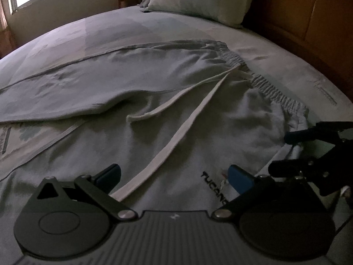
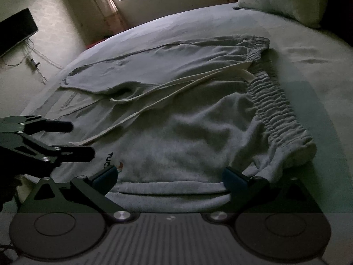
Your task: Fold clothes
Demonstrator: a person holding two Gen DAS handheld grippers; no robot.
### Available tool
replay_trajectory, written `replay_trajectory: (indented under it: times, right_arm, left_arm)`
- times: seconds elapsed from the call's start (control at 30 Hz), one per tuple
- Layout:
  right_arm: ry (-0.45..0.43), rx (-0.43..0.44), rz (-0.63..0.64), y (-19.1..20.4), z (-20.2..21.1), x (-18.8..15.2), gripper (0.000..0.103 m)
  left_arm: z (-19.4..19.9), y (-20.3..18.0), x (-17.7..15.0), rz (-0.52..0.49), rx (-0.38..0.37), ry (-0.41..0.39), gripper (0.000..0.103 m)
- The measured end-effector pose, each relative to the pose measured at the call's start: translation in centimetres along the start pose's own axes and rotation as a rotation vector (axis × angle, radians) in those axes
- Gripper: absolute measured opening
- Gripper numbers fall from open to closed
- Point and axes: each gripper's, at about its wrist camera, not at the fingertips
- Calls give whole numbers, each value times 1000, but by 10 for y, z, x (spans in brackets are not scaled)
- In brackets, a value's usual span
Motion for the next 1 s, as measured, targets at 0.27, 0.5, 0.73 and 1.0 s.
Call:
replay_trajectory:
  times: [0.27,0.5,0.73,1.0]
  right_arm:
    - [12,15,9,-1,-1,4,103]
    - [-38,83,-81,-23,15,25,103]
    - [-105,102,-153,-59,27,68,103]
    - [-172,84,-167,-90,30,114,103]
  left_arm:
    - [-18,-5,2,-15,-4,26,102]
    - [-30,-1,0,-5,-1,48,102]
    - [-37,2,-2,0,-6,62,102]
    - [-40,4,-1,3,-9,65,102]
Point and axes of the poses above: each gripper's, at about its wrist camera, not at the fingertips, and z roughly against the way its jaws point, y to its left, x to its top, and after that the axes turned 4 degrees about -x, right-handed
